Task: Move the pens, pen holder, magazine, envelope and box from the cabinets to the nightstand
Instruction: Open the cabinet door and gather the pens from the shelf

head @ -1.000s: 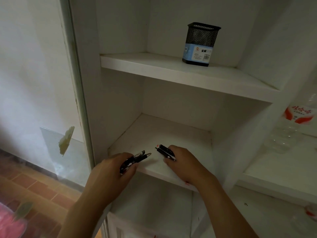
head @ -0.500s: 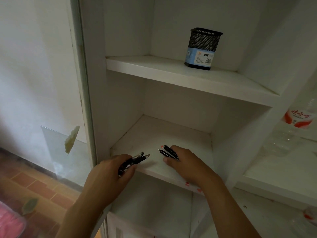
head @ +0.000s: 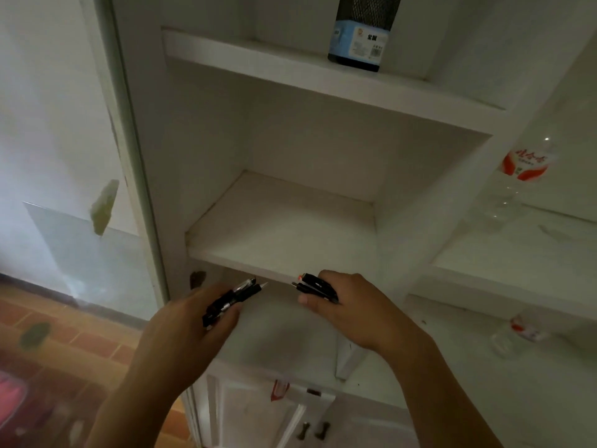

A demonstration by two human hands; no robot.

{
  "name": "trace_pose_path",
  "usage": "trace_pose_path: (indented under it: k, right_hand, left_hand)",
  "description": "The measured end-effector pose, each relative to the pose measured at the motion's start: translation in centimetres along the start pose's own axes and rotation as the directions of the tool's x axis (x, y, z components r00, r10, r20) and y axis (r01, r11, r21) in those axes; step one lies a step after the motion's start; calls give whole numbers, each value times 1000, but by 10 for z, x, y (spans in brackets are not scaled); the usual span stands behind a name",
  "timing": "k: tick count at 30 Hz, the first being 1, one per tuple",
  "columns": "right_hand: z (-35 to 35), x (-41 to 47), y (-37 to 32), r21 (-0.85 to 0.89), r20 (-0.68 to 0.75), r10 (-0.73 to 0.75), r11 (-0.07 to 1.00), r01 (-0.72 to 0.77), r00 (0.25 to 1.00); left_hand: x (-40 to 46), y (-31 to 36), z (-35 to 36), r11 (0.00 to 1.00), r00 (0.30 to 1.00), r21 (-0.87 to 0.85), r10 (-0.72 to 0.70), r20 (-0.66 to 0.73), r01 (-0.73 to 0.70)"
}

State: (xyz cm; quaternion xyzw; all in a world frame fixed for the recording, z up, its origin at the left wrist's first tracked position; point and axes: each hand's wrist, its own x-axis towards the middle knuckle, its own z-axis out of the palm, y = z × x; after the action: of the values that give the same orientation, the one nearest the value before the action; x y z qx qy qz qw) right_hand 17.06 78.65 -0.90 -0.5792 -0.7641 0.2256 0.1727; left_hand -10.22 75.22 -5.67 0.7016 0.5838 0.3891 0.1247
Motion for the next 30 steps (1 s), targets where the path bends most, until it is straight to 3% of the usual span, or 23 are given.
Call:
trace_pose_path:
  k: [9, 30]
  right_hand:
    - [27, -53, 29, -78, 92, 11, 997, -4, 996]
    - [71, -219, 104, -54, 380, -167, 978, 202, 910]
  left_hand:
    - [-65, 26, 18, 994, 992, 99, -57, 114, 46]
    - [-323, 142, 49, 852, 918, 367, -396, -19, 375]
